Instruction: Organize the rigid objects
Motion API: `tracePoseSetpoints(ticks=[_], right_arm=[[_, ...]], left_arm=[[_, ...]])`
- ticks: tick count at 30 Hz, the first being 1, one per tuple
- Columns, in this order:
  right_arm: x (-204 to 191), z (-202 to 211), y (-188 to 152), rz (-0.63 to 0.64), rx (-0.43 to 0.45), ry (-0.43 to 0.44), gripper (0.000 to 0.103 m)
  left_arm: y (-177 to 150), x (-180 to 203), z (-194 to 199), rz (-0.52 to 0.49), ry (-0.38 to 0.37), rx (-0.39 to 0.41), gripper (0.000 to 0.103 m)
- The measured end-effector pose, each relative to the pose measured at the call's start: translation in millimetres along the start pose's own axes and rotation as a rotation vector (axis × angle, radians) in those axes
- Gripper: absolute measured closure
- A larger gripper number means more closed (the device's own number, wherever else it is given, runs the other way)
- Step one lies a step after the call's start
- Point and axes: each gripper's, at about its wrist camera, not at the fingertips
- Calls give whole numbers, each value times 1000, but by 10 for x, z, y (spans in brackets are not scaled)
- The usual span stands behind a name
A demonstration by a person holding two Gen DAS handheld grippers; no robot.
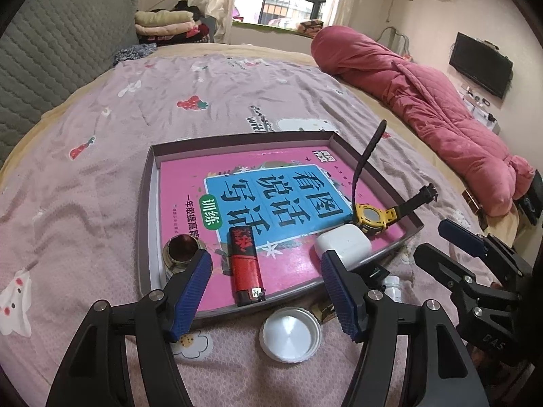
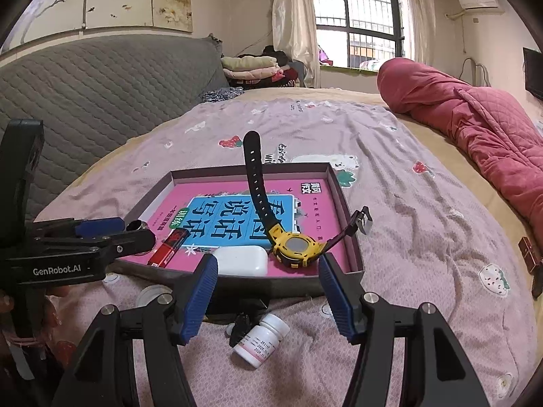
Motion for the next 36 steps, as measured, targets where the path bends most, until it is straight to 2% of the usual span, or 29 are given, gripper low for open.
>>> tracePoseSetpoints(ticks=[20, 26, 36], right_arm=[[-137, 15, -239, 66, -67, 24, 42], [-132, 68, -288, 95, -71, 19, 42], [-88, 94, -338, 75, -102, 26, 42]], left_arm=[[-217, 10, 170, 15, -1, -24, 34], [-300, -16, 223, 48, -11, -29, 34], [-383, 37, 233, 39, 2, -60, 34]])
Point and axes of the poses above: each gripper's, at about its wrist camera, not at the fingertips, and z roughly against the way its jaws point, x to its right, y to its top, and after that the axes turned 11 degrees about -z, right-handed
